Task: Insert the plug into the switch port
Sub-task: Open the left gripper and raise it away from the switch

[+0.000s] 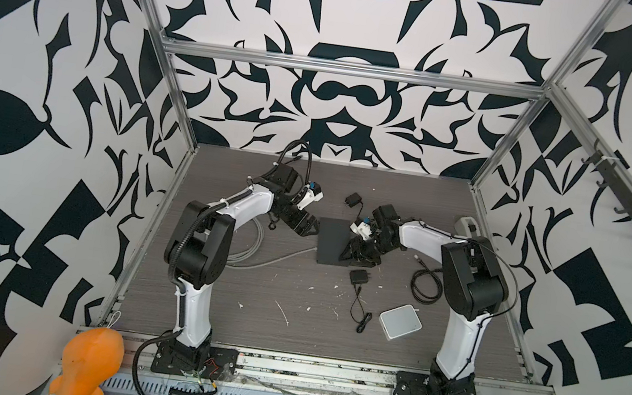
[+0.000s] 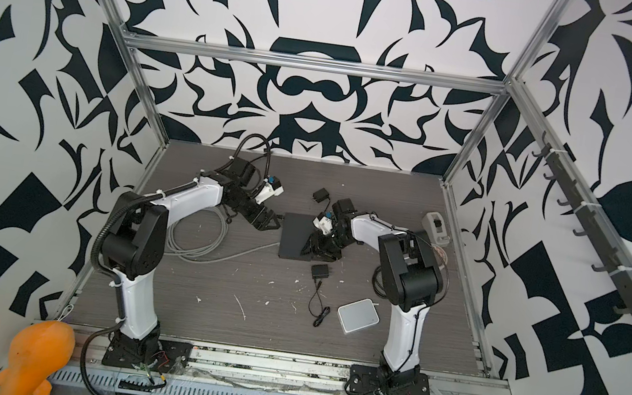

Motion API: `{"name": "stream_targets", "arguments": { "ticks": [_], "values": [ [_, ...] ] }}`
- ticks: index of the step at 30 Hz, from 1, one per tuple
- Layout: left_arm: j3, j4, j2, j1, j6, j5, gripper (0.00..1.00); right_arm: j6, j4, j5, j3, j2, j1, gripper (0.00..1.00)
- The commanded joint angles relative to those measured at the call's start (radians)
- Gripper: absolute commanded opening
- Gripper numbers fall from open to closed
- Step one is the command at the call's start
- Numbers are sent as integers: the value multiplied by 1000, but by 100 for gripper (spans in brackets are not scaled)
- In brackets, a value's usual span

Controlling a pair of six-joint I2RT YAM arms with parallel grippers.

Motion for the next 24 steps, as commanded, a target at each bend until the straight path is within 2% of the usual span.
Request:
{"name": "stream_targets", "arguments": {
  "ticks": [1, 6, 9, 13, 17, 18, 20, 24],
  "values": [
    [49, 72, -58, 12, -52, -25, 99, 30, 20, -24, 23, -40, -4, 56],
    [-19, 324, -142, 11, -200, -148, 99, 142, 151, -7, 5, -6, 8, 56],
    [-53, 476, -180, 8, -260, -296, 99, 258, 264, 2, -29, 4, 19, 53],
    [-4, 512, -180, 11, -304, -481, 99, 419, 451, 8, -79, 24, 38, 49],
    [7, 525, -162, 19, -441, -537, 99, 480, 514, 14, -46, 66, 47, 48],
    [11, 518, -156, 24, -452, -509, 99, 490, 524, 0, -38, 73, 48, 48],
    [25, 483, -136, 37, -416, -382, 99, 494, 543, -32, -32, 68, 47, 49],
    [19, 432, -109, 36, -504, -380, 94, 493, 515, -89, -50, 3, 20, 53]
  ]
}}
